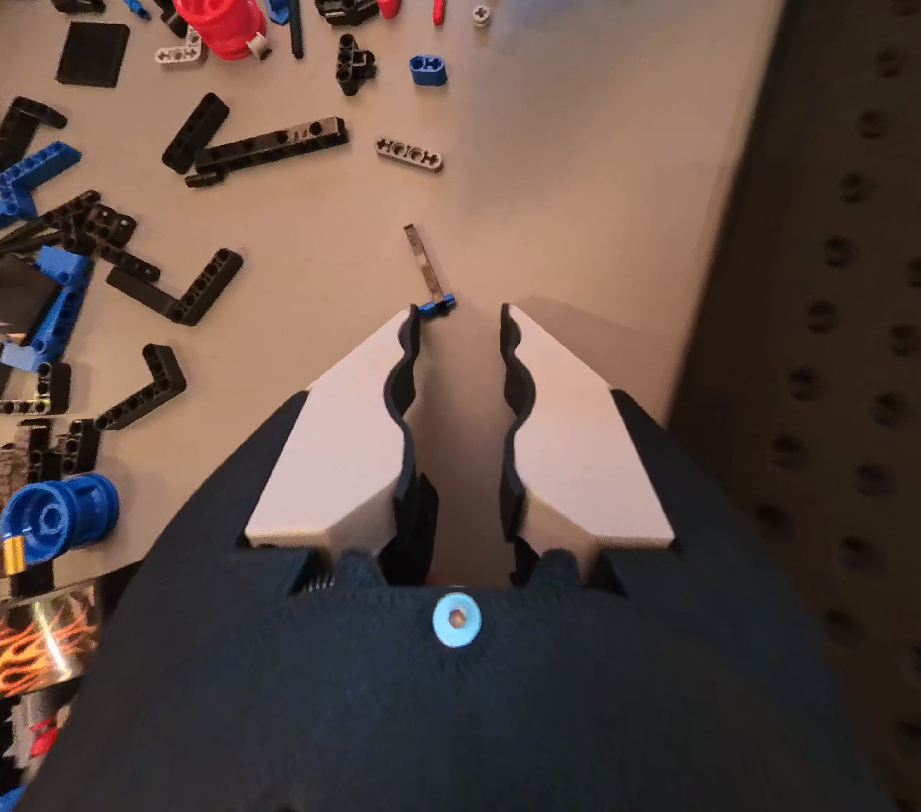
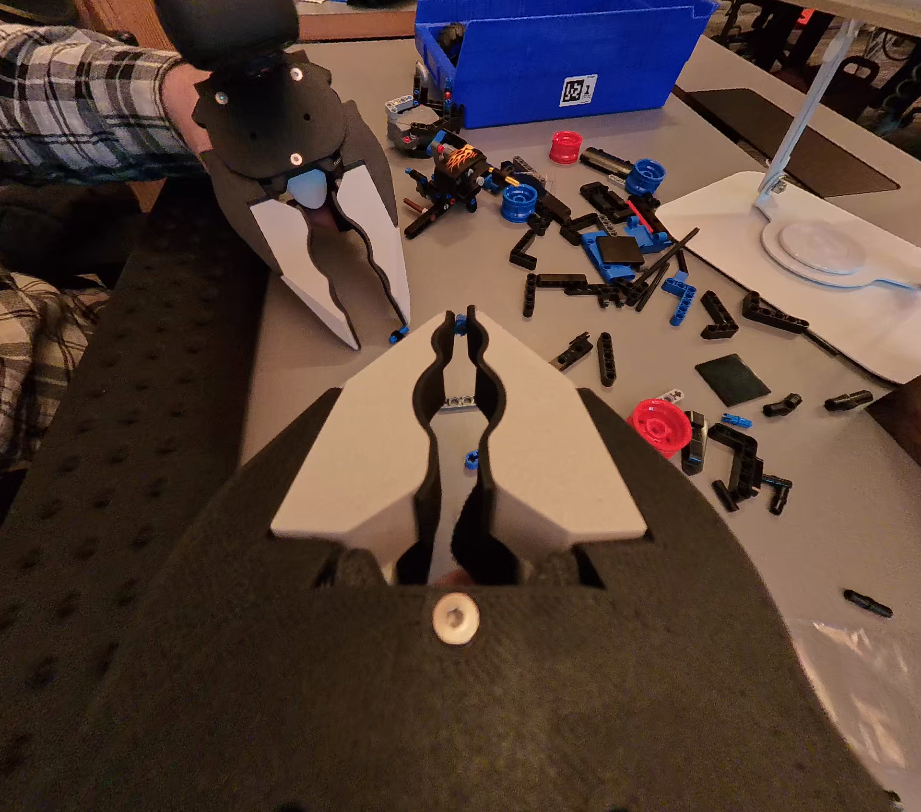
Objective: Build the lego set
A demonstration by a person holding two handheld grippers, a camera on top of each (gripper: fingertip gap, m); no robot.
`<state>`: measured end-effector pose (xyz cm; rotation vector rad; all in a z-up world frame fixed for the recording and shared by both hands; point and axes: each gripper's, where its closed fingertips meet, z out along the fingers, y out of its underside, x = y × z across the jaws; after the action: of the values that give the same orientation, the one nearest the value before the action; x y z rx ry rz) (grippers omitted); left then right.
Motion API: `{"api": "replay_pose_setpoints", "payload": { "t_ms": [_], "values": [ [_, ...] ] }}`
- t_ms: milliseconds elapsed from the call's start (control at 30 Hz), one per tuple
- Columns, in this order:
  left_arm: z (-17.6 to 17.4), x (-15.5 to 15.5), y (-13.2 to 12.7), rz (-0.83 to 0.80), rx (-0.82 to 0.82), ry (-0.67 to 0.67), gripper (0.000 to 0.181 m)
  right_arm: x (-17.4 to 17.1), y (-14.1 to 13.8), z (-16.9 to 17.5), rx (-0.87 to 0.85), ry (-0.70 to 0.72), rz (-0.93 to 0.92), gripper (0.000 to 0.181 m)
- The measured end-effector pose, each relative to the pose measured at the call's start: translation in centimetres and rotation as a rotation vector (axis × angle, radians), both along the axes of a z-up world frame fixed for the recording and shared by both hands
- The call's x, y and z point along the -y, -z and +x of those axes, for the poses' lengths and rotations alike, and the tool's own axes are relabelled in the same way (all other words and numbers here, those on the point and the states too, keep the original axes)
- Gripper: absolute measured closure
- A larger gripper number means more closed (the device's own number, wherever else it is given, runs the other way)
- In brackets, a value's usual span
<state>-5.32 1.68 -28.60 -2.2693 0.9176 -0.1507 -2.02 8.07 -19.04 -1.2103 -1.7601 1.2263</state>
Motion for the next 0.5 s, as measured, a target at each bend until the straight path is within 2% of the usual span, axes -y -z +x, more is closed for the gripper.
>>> {"api": "replay_pose_setpoints", "payload": {
  "t_ms": [167, 300, 400, 500],
  "values": [
    [-0.4, -0.8, 0.1, 0.053, -0.081, -0.016, 0.172, -0.1, -0.2, 0.1, -0.006, 0.003, 0.003, 0.18],
    [-0.2, -1.1, 0.0, 0.064, -0.068, -0.023, 0.174, -0.1, -0.3, 0.1, -0.012, 0.004, 0.008, 0.18],
    [1.4, -0.8, -0.8, 0.03, 0.096, -0.011, 0.174, -0.2, -0.5, 0.2, -0.02, 0.007, 0.009, 0.18],
    [4.7, 0.4, -3.1, -0.098, 0.461, 0.042, 0.174, -0.2, -0.7, 0.2, -0.025, 0.007, 0.007, 0.18]
  ]
}}
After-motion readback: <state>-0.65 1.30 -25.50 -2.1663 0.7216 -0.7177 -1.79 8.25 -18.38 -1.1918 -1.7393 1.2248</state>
